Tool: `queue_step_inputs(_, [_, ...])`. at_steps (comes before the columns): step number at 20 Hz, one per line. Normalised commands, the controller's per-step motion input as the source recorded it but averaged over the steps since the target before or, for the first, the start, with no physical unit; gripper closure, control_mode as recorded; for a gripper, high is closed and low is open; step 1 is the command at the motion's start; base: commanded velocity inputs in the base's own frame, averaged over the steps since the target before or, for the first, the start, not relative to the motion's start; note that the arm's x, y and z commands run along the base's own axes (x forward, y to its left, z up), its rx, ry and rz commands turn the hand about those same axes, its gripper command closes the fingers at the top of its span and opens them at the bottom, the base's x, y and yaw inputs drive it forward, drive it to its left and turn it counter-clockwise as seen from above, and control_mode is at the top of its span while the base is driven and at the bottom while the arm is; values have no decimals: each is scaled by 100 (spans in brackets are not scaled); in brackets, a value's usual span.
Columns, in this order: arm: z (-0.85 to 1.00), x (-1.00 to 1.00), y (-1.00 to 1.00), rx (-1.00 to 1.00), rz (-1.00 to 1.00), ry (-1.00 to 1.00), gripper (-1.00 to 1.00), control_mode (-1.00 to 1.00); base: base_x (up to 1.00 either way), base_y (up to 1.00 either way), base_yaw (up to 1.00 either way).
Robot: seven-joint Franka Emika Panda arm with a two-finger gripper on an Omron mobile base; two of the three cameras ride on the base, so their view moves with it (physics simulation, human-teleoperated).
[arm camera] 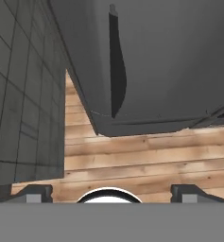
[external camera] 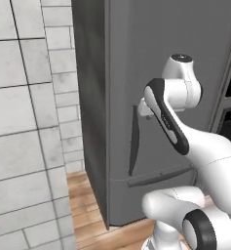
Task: Open the fridge, grab two sodas, and place both sodas inside the bowl with ice on the dining counter.
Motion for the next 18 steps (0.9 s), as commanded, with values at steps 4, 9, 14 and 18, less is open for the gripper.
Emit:
queue_step_inputs(4, [0, 0, 0, 0, 0, 0, -100, 100, 5, 30, -23])
queue_step_inputs(9, [0, 0, 0, 0, 0, 0, -100, 100, 3, 55, -29])
queue_step_inputs(14, [0, 0, 0, 0, 0, 0, -100, 100, 2, 43, -28])
queue_step_inputs(18, [0, 0, 0, 0, 0, 0, -100, 100, 3, 27, -26])
